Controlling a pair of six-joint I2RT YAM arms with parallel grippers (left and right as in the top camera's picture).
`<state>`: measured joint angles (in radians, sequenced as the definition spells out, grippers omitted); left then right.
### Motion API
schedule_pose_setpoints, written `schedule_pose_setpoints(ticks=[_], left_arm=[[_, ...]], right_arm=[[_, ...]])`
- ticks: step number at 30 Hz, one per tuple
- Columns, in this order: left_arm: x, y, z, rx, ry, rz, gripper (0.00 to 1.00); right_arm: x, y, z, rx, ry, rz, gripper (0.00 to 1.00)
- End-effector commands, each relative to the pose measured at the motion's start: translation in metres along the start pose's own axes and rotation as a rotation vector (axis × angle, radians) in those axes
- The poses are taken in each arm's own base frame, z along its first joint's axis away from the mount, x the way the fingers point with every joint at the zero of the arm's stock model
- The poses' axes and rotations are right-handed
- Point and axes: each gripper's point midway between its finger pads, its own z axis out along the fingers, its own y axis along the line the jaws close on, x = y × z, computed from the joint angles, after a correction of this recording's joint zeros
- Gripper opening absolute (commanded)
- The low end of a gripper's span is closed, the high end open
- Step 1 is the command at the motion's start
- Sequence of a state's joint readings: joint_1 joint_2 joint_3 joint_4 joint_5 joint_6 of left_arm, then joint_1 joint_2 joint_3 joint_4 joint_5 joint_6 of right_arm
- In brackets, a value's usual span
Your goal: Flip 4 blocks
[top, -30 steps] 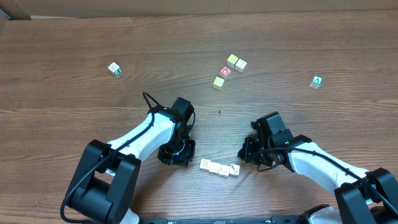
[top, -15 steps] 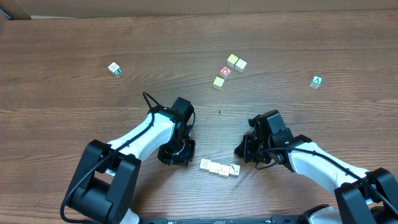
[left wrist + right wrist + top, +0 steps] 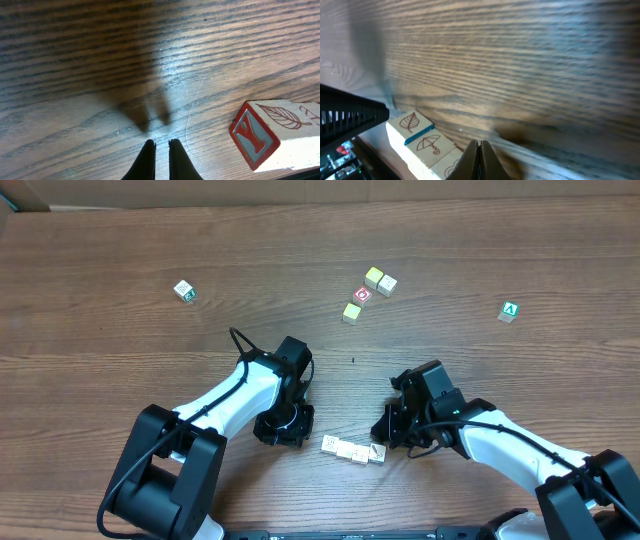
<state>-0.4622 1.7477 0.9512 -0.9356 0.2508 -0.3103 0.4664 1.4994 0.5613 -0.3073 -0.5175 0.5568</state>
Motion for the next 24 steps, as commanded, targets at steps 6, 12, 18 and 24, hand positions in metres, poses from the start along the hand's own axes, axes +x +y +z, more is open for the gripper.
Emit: schedule_pose_setpoints(ticks=[6,12,18,24], left_arm=[[0.002,0.000,0.001,0.010,0.013,0.010,0.04],[0.003,0.000,0.001,0.009,0.016,0.008,0.04],[0.003,0.000,0.001,0.009,0.016,0.008,0.04],[0.003,0.000,0.001,0.009,0.016,0.008,0.04]], right_arm=[[0.002,-0.004,0.002,0.028,0.005,0.017,0.04],[0.005,-0.006,0.002,0.035,0.016,0.023,0.04],[0.008,-0.008,0.002,0.042,0.027,0.030,0.04],[0.009,-0.008,0.002,0.044,0.030,0.032,0.04]])
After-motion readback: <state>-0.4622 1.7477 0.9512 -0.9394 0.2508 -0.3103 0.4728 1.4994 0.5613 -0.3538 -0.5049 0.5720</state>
